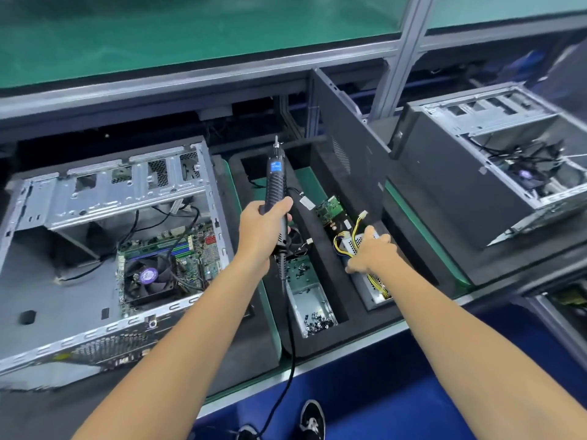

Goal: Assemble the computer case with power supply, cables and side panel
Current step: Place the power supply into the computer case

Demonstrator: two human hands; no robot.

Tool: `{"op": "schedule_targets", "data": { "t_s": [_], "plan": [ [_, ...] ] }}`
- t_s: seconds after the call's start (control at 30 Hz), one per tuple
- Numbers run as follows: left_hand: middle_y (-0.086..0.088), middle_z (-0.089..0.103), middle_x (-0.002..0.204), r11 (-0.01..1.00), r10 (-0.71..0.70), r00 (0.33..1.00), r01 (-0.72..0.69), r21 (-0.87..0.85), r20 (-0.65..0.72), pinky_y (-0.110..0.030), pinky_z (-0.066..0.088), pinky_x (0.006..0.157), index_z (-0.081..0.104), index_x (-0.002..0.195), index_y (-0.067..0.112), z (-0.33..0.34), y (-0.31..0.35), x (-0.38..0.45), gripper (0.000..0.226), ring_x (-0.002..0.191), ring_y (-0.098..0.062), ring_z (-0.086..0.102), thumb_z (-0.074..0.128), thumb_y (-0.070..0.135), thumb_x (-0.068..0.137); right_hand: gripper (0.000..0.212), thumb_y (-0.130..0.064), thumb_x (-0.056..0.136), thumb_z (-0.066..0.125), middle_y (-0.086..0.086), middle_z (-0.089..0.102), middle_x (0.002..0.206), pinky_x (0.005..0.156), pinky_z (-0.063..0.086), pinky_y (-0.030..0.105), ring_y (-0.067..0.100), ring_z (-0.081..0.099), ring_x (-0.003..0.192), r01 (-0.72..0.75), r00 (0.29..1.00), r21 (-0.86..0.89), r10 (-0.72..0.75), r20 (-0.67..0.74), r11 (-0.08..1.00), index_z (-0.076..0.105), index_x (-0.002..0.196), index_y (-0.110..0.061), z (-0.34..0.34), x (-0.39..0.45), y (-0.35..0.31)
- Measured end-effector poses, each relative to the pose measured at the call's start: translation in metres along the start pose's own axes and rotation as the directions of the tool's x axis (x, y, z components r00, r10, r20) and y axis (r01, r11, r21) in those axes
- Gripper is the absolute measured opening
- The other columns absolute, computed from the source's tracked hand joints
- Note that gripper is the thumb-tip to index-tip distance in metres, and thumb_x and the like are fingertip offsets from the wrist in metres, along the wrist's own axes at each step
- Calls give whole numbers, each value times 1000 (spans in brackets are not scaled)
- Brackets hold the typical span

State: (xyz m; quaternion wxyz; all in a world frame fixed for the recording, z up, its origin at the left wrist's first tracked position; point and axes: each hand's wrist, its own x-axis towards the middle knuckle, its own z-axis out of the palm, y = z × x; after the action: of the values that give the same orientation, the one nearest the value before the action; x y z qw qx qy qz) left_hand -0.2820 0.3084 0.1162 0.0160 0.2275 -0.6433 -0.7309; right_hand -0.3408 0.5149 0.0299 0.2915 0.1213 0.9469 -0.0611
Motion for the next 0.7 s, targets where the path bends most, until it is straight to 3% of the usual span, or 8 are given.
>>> {"op": "schedule_targets", "data": {
  "t_s": [0.1, 0.2, 0.3, 0.53, 0.6, 0.7],
  "plan": [
    [-4, 65, 75, 999, 8, 1000, -8, -36, 11, -27, 49, 52, 58, 106, 8, -5, 2, -2, 32, 53, -14, 57, 69, 30, 86, 101, -38, 75, 76, 17, 26, 139, 77, 44, 41, 41, 40, 123, 3, 1000, 40, -2, -21, 999, 8, 149, -21, 2, -2, 1],
    [-7, 66, 80, 999, 24, 1000, -24, -27, 0, -36, 52, 63, 59, 106, 7, -11, 3, -5, 35, 59, -17, 57, 70, 32, 84, 91, -35, 71, 76, 16, 34, 129, 72, 44, 40, 39, 48, 111, 27, 998, 45, -24, -53, 999, 21, 142, -20, -2, -7, 5],
    [-8, 67, 85, 999, 47, 999, -46, 14, -7, -39, 50, 69, 60, 103, 9, -21, 4, -6, 34, 66, -18, 58, 70, 36, 84, 74, -36, 66, 77, 10, 37, 114, 75, 44, 39, 35, 51, 100, 36, 994, 90, -27, -106, 995, 37, 125, -18, -7, -16, 7],
    [-4, 69, 84, 996, 88, 995, -88, -12, 40, -42, 49, 77, 60, 99, 15, -32, 7, -11, 29, 73, -21, 60, 69, 39, 83, 76, -44, 58, 78, 12, 42, 115, 72, 40, 37, 31, 43, 89, 74, 972, 48, -61, -226, 996, 41, 120, -19, -64, -63, -6],
    [-4, 69, 82, 993, 110, 992, -108, -42, 56, -41, 49, 72, 59, 101, 14, -36, 8, -15, 30, 70, -20, 59, 69, 37, 84, 77, -44, 58, 79, 11, 41, 111, 71, 39, 37, 31, 43, 90, 103, 959, 41, -88, -271, 994, 43, 122, -20, -84, -84, -12],
    [-7, 66, 81, 979, 161, 983, -148, -137, 84, -31, 51, 58, 57, 102, 11, -45, 14, -21, 27, 61, -20, 57, 69, 30, 86, 81, -47, 57, 80, 14, 47, 123, 71, 38, 38, 31, 44, 94, 182, 934, 40, -160, -320, 983, 45, 126, -22, -112, -120, -21]
  ]
}}
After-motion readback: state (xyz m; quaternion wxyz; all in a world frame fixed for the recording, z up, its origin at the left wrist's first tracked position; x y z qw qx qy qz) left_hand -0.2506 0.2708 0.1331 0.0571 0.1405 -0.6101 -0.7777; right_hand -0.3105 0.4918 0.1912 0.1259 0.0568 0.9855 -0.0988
